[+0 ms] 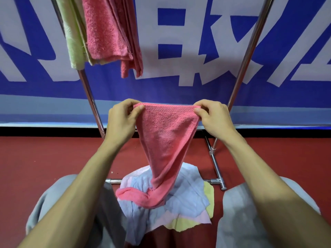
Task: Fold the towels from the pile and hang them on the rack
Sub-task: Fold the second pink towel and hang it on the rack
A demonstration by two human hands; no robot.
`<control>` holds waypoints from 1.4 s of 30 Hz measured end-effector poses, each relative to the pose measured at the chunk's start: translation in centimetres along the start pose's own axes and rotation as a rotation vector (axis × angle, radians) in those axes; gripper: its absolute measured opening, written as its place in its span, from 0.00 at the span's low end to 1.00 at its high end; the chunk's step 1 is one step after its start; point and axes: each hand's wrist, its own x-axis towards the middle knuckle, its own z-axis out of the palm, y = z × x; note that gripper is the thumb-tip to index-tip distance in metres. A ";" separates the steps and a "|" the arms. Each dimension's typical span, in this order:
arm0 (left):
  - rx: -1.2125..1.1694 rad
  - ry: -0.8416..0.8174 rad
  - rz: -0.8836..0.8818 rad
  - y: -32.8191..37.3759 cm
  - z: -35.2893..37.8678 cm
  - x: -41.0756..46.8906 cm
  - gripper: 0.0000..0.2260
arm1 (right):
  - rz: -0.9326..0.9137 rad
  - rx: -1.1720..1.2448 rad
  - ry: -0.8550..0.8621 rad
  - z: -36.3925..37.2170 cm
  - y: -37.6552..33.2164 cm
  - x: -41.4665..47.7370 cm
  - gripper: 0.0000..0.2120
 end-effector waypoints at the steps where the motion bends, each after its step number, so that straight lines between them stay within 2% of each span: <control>1: 0.018 0.008 0.017 0.2 0.0 0.0 0.05 | 0.016 0.026 0.016 -0.1 0.0 -0.1 0.06; 6: 0.083 -0.023 0.156 2.6 -1.5 1.4 0.07 | 0.120 0.237 0.103 -2.3 -1.0 0.9 0.05; 14: 0.091 0.175 0.352 11.7 -6.0 7.3 0.07 | 0.071 0.543 0.312 -9.6 -9.2 6.0 0.06; 19: 0.078 0.270 0.378 17.2 -9.2 10.4 0.06 | 0.025 0.542 0.385 -12.7 -13.8 8.2 0.06; 25: 0.175 0.286 0.489 23.1 -13.8 12.9 0.06 | -0.084 0.575 0.427 -18.0 -18.5 11.1 0.07; 30: 0.089 0.378 0.540 26.0 -14.5 12.7 0.06 | -0.183 0.594 0.639 -20.2 -20.8 11.6 0.04; 33: -0.063 0.519 0.615 26.8 -13.7 11.5 0.05 | -0.176 0.621 0.736 -20.5 -21.0 11.1 0.04; 38: -0.043 0.407 0.507 24.7 -11.9 12.0 0.06 | -0.145 0.544 0.646 -20.0 -19.2 10.6 0.03; 42: -0.036 0.379 0.566 22.0 -9.5 10.6 0.05 | -0.242 0.491 0.763 -17.4 -16.4 9.2 0.04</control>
